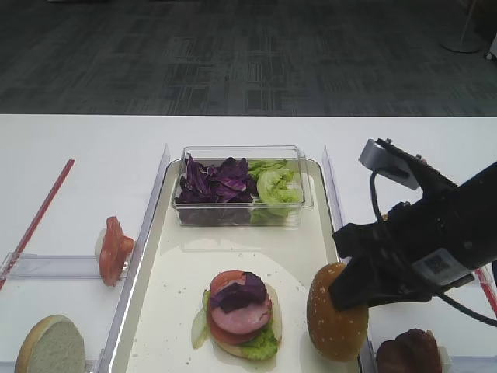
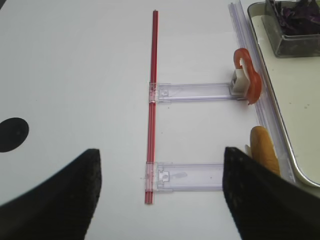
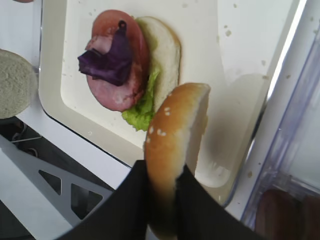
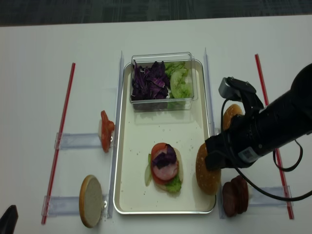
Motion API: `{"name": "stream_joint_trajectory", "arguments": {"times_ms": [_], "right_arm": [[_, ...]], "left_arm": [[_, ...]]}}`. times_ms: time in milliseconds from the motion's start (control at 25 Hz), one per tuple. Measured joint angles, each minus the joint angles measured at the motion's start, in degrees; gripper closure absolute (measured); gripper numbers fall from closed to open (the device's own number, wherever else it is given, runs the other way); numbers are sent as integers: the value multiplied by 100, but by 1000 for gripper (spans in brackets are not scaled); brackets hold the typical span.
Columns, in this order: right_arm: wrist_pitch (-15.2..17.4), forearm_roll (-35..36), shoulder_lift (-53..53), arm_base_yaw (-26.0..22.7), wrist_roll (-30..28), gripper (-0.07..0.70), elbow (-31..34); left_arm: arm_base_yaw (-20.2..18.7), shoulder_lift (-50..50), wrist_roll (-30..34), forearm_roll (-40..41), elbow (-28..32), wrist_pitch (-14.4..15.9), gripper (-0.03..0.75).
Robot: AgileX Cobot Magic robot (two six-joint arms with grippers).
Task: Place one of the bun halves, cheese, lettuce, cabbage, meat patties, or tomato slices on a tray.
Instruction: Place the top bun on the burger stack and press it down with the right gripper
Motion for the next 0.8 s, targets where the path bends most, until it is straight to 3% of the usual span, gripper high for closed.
{"name": "stream_joint_trajectory", "arguments": {"times_ms": [240, 800], "right_arm": [[-141, 807, 0, 0, -761, 470, 148], [-141, 2199, 38, 0, -1746, 470, 148]], "left_arm": [[0, 0, 0, 0, 0, 0, 244], [0, 0, 0, 0, 0, 0, 244]]}}
